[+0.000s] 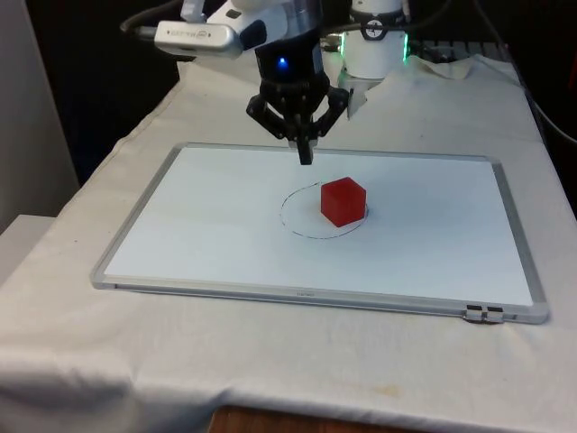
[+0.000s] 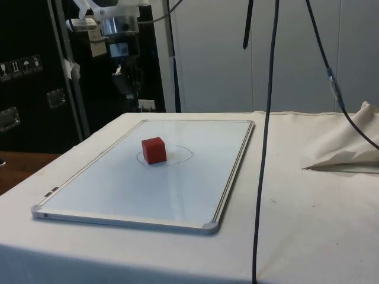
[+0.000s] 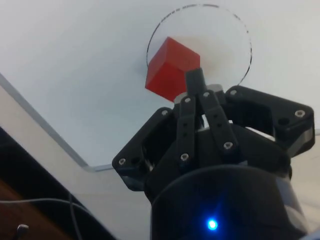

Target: Push the cube into the marked area.

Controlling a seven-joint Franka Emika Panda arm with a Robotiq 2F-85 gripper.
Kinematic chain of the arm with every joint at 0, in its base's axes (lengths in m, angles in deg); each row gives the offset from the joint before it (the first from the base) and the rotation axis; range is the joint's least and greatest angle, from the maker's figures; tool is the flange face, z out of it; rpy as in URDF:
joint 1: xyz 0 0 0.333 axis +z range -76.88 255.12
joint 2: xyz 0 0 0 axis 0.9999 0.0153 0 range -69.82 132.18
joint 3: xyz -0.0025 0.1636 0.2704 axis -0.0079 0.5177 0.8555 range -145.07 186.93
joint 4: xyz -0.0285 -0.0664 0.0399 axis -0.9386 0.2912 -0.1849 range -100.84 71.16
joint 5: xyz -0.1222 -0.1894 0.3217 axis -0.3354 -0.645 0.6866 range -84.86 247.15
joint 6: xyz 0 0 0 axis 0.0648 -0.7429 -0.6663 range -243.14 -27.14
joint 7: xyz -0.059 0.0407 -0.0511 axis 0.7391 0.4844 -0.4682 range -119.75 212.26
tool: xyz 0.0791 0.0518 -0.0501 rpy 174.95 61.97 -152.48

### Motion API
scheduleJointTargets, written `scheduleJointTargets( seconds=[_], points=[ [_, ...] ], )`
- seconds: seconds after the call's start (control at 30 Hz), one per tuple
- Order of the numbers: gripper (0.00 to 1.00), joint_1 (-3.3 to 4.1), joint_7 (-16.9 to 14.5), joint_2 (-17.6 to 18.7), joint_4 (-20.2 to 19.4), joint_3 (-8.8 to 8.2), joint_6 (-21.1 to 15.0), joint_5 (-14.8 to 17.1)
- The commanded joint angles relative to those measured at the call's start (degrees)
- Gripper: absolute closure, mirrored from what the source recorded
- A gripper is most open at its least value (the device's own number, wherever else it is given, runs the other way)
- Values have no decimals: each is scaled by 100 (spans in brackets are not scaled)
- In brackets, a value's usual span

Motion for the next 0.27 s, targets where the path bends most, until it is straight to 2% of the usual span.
scheduleJointTargets(
  seconds=[0.0, 0.03, 0.13, 0.2, 0.23],
  points=[
    [100, 0, 0, 0, 0, 0, 0, 0],
    [100, 92, 23, -29, -80, -29, -229, -40],
    [100, 149, 29, -29, -132, -17, -441, -97],
    [100, 178, 52, -40, -143, -11, -516, -138],
    [100, 109, 29, 0, -74, 23, -378, -109]
  ],
)
